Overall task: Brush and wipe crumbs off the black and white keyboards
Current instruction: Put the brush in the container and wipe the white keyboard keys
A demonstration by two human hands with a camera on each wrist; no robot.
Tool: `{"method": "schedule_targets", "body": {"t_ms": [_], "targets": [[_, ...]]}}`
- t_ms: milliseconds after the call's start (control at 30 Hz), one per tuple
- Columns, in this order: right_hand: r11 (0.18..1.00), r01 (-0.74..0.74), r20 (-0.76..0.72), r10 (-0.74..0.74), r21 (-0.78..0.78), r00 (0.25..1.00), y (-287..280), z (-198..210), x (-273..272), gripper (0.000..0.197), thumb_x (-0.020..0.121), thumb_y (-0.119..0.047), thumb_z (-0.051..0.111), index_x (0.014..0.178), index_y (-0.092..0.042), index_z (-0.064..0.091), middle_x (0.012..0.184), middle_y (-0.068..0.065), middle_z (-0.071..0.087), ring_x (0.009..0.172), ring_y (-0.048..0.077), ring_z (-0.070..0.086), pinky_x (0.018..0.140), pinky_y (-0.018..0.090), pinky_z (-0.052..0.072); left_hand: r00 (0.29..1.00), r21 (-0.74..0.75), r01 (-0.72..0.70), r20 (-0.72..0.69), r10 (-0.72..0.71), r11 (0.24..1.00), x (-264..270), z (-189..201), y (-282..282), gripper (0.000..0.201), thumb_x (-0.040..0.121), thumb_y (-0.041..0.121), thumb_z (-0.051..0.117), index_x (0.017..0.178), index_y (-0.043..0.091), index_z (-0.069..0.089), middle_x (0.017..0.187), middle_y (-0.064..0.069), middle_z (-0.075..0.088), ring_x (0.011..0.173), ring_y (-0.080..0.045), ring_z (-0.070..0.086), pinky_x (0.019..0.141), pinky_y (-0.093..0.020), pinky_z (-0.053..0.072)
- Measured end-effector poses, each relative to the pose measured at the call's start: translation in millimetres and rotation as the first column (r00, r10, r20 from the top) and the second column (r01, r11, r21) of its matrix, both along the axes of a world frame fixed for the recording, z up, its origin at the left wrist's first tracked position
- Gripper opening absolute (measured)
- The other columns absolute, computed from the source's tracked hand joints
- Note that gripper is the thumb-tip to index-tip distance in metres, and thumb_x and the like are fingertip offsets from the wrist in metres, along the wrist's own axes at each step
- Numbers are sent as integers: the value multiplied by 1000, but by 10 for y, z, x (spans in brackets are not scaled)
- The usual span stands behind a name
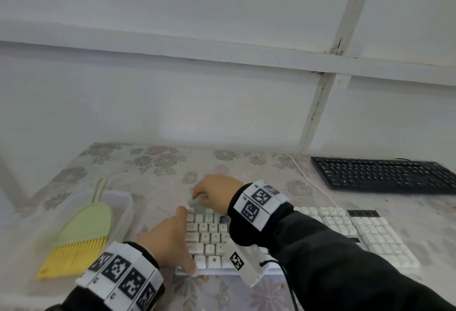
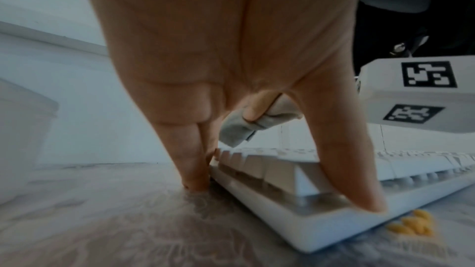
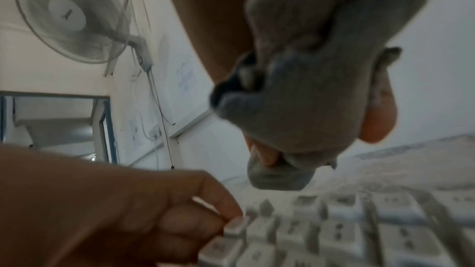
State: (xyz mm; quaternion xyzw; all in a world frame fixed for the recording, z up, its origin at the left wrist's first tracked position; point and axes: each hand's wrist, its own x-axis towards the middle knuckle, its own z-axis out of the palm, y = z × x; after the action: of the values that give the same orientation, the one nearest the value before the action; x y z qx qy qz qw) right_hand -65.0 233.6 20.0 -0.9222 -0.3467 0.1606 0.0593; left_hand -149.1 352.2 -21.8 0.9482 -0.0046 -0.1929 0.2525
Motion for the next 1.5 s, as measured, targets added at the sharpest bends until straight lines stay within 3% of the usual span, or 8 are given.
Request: {"method": "schedule_targets", "body": {"t_ms": [200,333,467,667,833,967,1200,1500], "targets": [[995,7,-83,-15,-99,996,48,-12,28,30,96,-11,48,123,-8,61,134,15,49,95,28,50,78,31,35,1000,9,2,5,-2,1000,11,-27,27,82,52,28,83,113,21,29,107,6,55,96,-11,56,86,-29,52],[962,-42,19,49,-269,999,99,-15,25,33,96,-11,47,128,-12,57,103,13,55,108,31,57,84,38,43,1000,-1,4,8,-4,1000,15,-23,21,82,53,27,83,114,20,29,106,7,55,96,-10,56,86,-27,52],[944,-54,51,75,-326,996,242,-68,87,31,98,-12,45,125,-1,56,127,13,56,106,30,58,80,33,42,1000,-10,-4,-1,4,1000,6,-10,22,79,54,25,83,113,21,30,104,8,55,95,-9,56,86,-26,51],[928,43,38,-31,-370,999,381,-162,198,31,94,-13,53,120,2,59,120,15,62,98,30,63,73,31,43,1000,-14,-10,-1,10,1000,8,-19,28,81,54,25,84,114,20,30,104,7,55,95,-11,56,87,-28,50],[949,64,112,-31,-309,993,92,-32,218,18,91,-6,53,73,-6,56,97,9,55,79,29,55,75,33,46,1000,-1,11,6,-11,1000,-2,-11,23,82,56,27,83,115,19,27,104,5,54,95,-12,55,83,-25,50],[996,32,17,-31,-89,999,-64,201,99,30,97,-10,47,122,-11,63,120,0,56,114,28,54,84,26,38,1000,6,25,5,-25,1000,7,-4,29,83,56,28,84,115,18,26,108,3,53,98,-15,55,85,-28,51],[967,12,-50,-26,-253,998,157,-6,22,36,96,-13,50,131,-7,56,125,17,49,91,24,42,79,33,35,1000,-9,28,12,-28,1000,-3,15,13,77,56,25,83,112,18,30,108,5,55,98,-12,56,86,-26,51],[956,9,84,16,-294,996,240,-117,102,14,87,-16,63,96,-7,71,109,14,64,85,30,66,83,38,56,1000,-4,18,16,-18,1000,-14,29,20,78,56,25,84,113,18,32,106,4,56,95,-14,57,83,-27,50]]}}
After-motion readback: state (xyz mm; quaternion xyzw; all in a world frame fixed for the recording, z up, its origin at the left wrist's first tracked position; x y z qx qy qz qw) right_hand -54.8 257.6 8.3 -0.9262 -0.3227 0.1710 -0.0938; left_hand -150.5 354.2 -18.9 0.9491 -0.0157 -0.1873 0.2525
